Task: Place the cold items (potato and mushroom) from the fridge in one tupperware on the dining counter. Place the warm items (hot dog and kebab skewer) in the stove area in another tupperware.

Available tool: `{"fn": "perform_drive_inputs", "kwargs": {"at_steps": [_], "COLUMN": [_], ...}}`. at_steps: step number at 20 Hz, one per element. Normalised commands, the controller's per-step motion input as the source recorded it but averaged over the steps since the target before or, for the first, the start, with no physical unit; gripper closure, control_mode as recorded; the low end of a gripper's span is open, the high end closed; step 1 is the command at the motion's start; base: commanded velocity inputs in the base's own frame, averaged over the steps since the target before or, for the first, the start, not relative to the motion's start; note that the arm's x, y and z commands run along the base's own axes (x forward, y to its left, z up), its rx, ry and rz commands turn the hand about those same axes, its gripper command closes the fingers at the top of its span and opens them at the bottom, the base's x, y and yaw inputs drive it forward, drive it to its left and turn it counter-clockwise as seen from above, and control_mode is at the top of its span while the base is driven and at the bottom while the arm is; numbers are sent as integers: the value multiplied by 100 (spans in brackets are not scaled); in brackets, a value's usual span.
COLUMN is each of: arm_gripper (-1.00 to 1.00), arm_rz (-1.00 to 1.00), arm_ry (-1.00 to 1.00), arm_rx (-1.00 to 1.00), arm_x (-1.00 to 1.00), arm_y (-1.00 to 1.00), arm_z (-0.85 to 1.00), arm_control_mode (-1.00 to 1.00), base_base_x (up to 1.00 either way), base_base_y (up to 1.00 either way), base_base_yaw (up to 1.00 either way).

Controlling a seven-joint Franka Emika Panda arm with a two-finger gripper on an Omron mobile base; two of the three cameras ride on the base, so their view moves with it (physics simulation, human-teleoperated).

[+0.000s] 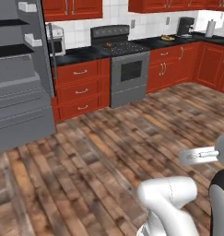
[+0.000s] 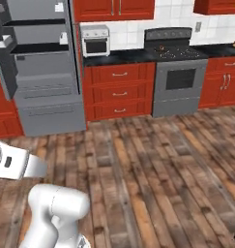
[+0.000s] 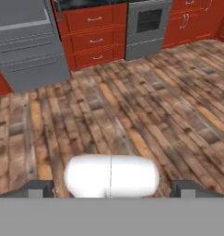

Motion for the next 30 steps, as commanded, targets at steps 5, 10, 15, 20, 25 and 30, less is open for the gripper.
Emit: {"fn": "perform_drive_inputs", "kwargs": {"at_steps": [5, 10, 15, 20, 25, 30], "arm_gripper": [-100, -100, -100, -100, -100, -100], "arm_rz": [0, 0, 0, 0, 0, 0], "arm_ry": [0, 0, 0, 0, 0, 0], "arm_rx": [0, 0, 0, 0, 0, 0], "arm_x": [0, 0, 0, 0, 0, 0], "arm_y": [0, 0, 0, 0, 0, 0], "arm_z": [0, 0, 0, 0, 0, 0], "arm_control_mode": [100, 100, 100, 100, 100, 100], "base_base_x": [84, 89, 99, 100, 100, 100], "base_base_y": [-64, -64, -40, -45, -49, -59], "base_base_yaw": [0, 0, -6, -3, 0, 2]}}
